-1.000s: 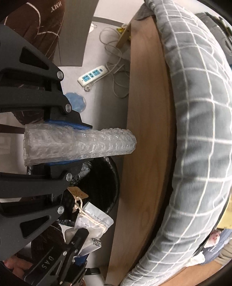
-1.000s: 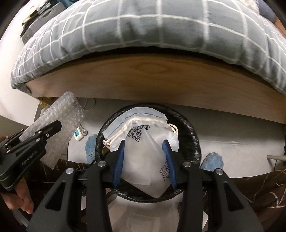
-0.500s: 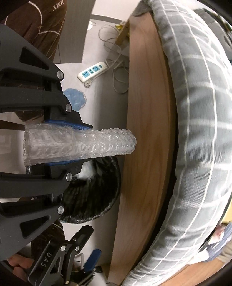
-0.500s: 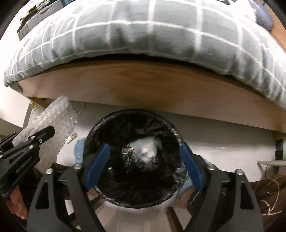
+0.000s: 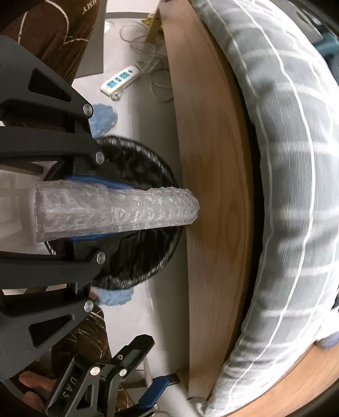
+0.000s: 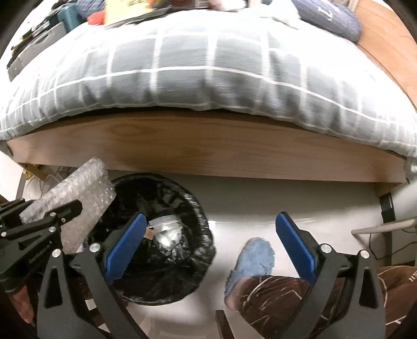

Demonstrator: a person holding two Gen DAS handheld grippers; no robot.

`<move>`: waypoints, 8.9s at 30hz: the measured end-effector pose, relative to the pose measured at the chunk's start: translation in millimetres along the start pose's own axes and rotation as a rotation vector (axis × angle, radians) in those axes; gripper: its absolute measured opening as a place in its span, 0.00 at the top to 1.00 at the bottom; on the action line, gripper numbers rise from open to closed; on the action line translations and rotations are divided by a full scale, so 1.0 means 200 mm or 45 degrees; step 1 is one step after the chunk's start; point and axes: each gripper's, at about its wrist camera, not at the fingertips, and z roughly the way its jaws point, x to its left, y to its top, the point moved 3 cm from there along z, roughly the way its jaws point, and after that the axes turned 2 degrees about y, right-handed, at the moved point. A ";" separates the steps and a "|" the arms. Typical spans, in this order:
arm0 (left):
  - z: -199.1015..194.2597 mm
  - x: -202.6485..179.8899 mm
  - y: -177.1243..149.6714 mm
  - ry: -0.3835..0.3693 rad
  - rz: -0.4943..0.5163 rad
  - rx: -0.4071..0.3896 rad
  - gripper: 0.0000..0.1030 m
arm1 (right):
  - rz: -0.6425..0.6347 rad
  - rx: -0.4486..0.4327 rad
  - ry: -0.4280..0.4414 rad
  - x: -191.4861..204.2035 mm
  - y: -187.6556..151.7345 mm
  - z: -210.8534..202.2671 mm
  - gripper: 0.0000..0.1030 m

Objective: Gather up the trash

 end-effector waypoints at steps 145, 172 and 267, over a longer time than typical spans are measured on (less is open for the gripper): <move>-0.16 0.01 1.41 0.060 0.014 -0.437 0.29 | 0.136 -0.240 -0.067 -0.59 1.63 0.32 0.94; -0.41 0.08 1.34 0.072 -0.011 -0.535 0.29 | 0.113 -0.484 -0.027 -0.40 1.50 -0.15 0.94; -0.81 0.13 0.15 0.049 -0.120 -0.466 0.29 | -0.063 -0.364 0.099 0.14 0.29 -0.67 0.94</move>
